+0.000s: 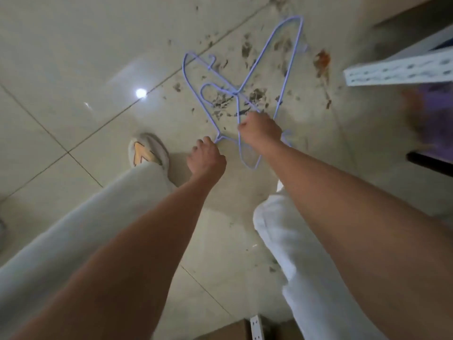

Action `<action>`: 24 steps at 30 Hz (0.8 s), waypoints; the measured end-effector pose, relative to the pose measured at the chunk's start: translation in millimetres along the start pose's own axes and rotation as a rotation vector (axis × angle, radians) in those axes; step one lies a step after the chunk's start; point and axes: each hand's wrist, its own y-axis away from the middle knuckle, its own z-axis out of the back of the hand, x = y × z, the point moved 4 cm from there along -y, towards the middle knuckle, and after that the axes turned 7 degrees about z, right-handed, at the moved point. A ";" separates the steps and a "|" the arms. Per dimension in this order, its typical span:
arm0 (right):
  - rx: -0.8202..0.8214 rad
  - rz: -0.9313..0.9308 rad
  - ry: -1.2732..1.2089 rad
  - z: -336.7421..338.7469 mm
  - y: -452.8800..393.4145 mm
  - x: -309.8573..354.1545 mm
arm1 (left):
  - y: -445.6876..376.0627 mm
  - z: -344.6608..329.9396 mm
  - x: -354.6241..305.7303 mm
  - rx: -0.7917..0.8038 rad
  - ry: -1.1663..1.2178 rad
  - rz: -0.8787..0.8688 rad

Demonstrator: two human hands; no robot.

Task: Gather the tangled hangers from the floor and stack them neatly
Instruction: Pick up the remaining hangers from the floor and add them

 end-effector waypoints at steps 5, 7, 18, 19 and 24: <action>-0.272 -0.021 0.067 -49.8 -60.2 16.4 | -61.3 -44.8 7.3 -0.174 -0.039 -0.137; -0.375 0.024 0.143 -60.6 -67.5 12.2 | -75.0 -50.4 13.3 -0.250 -0.075 -0.233; -0.381 -0.028 0.074 31.8 -7.1 -17.3 | 4.4 -3.1 37.8 -0.026 0.233 -0.157; -0.402 -0.019 0.065 49.1 8.5 -15.8 | 18.2 8.5 37.5 0.107 0.468 -0.019; -0.436 0.005 0.033 136.9 106.5 -11.7 | 104.6 90.3 42.5 0.580 1.082 0.265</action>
